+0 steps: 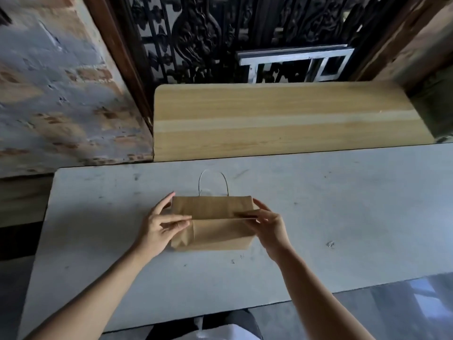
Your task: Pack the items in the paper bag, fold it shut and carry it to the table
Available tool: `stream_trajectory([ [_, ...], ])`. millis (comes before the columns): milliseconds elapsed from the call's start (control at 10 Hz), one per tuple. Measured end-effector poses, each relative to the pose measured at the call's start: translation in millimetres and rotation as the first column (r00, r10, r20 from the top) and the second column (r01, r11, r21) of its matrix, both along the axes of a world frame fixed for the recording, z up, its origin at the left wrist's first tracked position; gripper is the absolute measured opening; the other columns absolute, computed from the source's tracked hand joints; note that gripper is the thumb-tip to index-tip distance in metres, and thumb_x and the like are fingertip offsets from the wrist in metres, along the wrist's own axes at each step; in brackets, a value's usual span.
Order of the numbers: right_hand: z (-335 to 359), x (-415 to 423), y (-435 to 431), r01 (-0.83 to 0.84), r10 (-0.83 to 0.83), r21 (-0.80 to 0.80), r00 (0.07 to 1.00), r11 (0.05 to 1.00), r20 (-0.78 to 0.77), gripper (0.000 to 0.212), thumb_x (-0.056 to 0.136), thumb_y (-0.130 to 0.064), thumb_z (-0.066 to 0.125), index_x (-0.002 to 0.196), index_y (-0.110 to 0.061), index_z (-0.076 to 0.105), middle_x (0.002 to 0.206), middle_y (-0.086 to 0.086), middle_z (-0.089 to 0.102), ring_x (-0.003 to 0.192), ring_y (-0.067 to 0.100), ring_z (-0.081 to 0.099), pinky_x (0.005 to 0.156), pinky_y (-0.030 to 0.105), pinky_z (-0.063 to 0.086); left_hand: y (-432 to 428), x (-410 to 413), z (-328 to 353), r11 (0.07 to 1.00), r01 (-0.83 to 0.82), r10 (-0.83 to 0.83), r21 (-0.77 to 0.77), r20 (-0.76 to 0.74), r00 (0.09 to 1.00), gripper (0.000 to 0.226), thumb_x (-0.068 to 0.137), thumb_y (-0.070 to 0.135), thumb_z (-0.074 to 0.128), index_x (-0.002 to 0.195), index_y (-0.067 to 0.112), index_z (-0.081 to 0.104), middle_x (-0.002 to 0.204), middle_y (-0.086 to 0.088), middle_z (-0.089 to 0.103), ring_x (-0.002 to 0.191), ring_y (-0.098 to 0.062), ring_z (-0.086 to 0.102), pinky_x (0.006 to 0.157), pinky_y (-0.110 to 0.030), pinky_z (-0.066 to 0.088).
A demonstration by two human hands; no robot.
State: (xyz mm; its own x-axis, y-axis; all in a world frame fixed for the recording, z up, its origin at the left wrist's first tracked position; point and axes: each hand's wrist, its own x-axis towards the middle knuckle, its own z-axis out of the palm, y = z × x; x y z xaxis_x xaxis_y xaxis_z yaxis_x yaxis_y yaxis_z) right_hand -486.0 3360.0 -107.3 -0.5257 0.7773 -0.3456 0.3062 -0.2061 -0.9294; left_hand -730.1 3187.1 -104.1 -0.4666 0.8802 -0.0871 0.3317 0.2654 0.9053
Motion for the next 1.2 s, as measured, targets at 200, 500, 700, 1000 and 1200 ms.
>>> stream_trajectory([
  [200, -5, 9, 1, -0.092, 0.084, 0.044, 0.982, 0.995, 0.17, 0.024, 0.073, -0.022, 0.078, 0.09, -0.04, 0.078, 0.121, -0.018, 0.066, 0.133, -0.013, 0.032, 0.097, 0.027, 0.046, -6, 7, -9, 0.999, -0.03, 0.034, -0.036, 0.095, 0.995, 0.026, 0.071, 0.023, 0.082, 0.093, 0.035, 0.079, 0.142, 0.0, 0.05, 0.127, -0.004, 0.054, 0.101, -0.022, 0.049],
  [500, 42, 3, -25, -0.02, -0.104, 0.323, 0.926, 0.946, 0.362, 0.017, 0.075, -0.03, 0.076, 0.076, -0.047, 0.073, 0.129, -0.012, 0.056, 0.107, 0.009, 0.057, 0.071, 0.017, 0.044, -14, 5, 22, 0.982, -0.105, 0.063, -0.158, -0.252, 0.966, 0.018, 0.07, 0.016, 0.087, 0.082, 0.027, 0.081, 0.133, 0.0, 0.057, 0.109, -0.022, 0.057, 0.1, -0.037, 0.043],
  [700, 61, -5, -45, -0.442, -0.139, 0.572, 0.695, 0.691, 0.705, 0.017, 0.087, -0.031, 0.06, 0.093, -0.029, 0.075, 0.099, -0.008, 0.066, 0.098, 0.023, 0.054, 0.062, 0.027, 0.04, -16, 4, 39, 0.959, -0.109, -0.029, -0.262, -0.473, 0.88, 0.017, 0.08, 0.028, 0.078, 0.097, 0.029, 0.076, 0.108, 0.005, 0.064, 0.096, -0.022, 0.065, 0.075, -0.03, 0.05],
  [1000, 95, 1, -65, -0.425, -0.141, 0.515, 0.654, 0.744, 0.743, 0.023, 0.085, -0.021, 0.051, 0.092, -0.018, 0.072, 0.098, 0.003, 0.065, 0.095, 0.029, 0.061, 0.067, 0.027, 0.044, -25, 28, 79, 0.945, -0.119, -0.103, -0.305, -0.621, 0.777, 0.012, 0.09, 0.034, 0.064, 0.098, 0.03, 0.072, 0.105, 0.002, 0.063, 0.093, -0.025, 0.066, 0.074, -0.03, 0.052],
  [1200, 138, 8, -56, -0.553, 0.023, 0.427, 0.63, 0.715, 0.777, 0.023, 0.084, -0.022, 0.05, 0.096, -0.027, 0.069, 0.106, 0.003, 0.067, 0.093, 0.028, 0.065, 0.064, 0.027, 0.044, -12, 46, 126, 0.919, -0.145, -0.15, -0.366, -0.667, 0.73, 0.015, 0.093, 0.033, 0.058, 0.09, 0.027, 0.073, 0.104, 0.001, 0.069, 0.091, -0.024, 0.066, 0.077, -0.031, 0.054],
])
